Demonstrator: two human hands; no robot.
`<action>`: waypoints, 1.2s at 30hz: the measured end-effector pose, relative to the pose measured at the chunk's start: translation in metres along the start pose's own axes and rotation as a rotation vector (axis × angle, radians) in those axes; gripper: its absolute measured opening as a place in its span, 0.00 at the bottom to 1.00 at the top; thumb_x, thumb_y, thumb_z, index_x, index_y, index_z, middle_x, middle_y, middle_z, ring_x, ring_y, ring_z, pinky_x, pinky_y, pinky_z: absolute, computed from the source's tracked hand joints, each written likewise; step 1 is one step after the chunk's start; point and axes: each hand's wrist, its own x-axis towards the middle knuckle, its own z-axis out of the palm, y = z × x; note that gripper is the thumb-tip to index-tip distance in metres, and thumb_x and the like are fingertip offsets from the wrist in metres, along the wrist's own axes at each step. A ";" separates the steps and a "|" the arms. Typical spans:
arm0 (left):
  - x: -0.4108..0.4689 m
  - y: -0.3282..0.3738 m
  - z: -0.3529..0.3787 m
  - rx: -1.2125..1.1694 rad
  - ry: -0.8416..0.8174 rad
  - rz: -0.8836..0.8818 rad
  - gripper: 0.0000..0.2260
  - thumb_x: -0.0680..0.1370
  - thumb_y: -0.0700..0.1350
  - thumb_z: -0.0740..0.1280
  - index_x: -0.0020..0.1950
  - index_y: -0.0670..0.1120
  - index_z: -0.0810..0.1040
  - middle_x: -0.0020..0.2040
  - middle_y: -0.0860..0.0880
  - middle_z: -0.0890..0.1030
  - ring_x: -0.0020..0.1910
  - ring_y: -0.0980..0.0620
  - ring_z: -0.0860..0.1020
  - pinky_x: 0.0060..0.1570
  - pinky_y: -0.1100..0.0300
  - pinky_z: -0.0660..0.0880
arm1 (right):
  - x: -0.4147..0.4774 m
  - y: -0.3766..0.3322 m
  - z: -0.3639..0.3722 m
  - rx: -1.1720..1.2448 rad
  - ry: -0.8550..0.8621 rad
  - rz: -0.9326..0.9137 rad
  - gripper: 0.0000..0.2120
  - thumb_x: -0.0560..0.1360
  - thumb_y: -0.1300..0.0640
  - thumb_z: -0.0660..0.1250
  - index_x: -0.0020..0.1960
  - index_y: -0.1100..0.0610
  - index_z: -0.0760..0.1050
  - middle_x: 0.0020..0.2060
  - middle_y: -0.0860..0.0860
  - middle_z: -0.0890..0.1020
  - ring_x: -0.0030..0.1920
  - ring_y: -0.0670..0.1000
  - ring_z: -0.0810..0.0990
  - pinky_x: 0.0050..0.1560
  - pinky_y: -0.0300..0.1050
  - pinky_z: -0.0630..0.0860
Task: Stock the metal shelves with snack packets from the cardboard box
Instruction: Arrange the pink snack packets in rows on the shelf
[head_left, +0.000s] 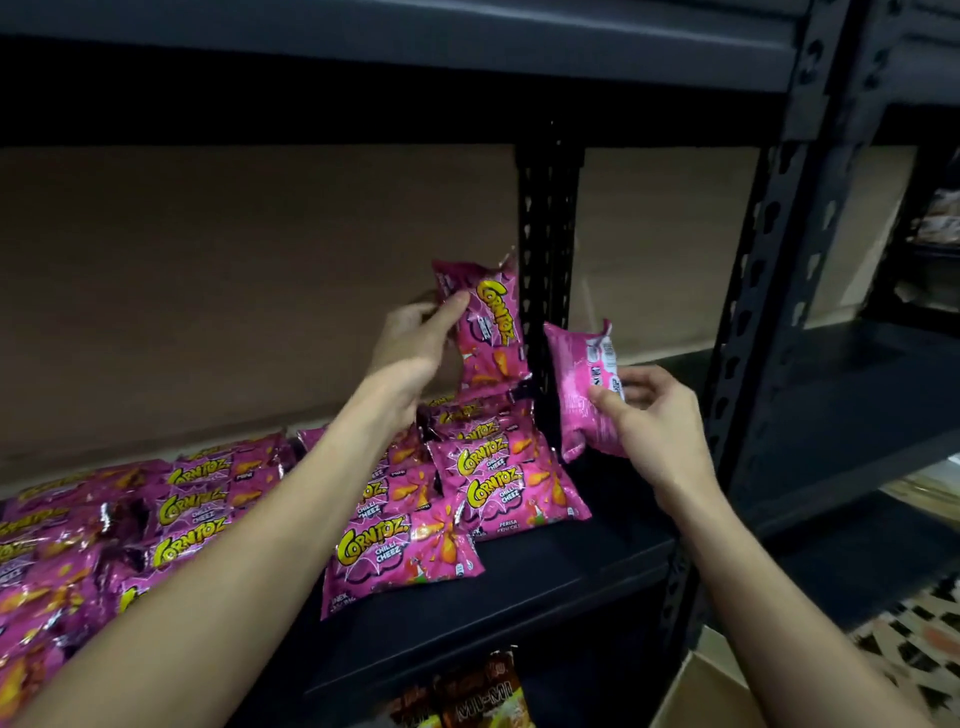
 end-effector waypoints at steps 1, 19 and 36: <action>0.006 0.002 0.005 0.045 0.033 0.030 0.10 0.79 0.53 0.67 0.42 0.50 0.82 0.38 0.50 0.82 0.32 0.55 0.75 0.36 0.61 0.70 | -0.001 0.003 0.000 -0.005 0.032 0.015 0.13 0.74 0.55 0.75 0.56 0.55 0.78 0.41 0.46 0.83 0.39 0.43 0.82 0.44 0.43 0.78; 0.099 -0.076 0.113 0.490 -0.194 -0.255 0.07 0.78 0.40 0.63 0.50 0.39 0.79 0.44 0.43 0.85 0.34 0.53 0.82 0.26 0.65 0.72 | -0.012 0.051 0.012 -0.065 0.215 0.047 0.12 0.78 0.54 0.68 0.59 0.48 0.68 0.51 0.46 0.79 0.42 0.38 0.79 0.35 0.28 0.69; 0.123 -0.068 0.113 1.239 -0.358 -0.285 0.08 0.75 0.46 0.73 0.46 0.42 0.78 0.36 0.46 0.76 0.31 0.51 0.75 0.34 0.58 0.73 | -0.013 0.069 0.011 -0.069 0.140 0.139 0.18 0.80 0.50 0.66 0.68 0.51 0.67 0.61 0.50 0.76 0.57 0.49 0.75 0.51 0.41 0.67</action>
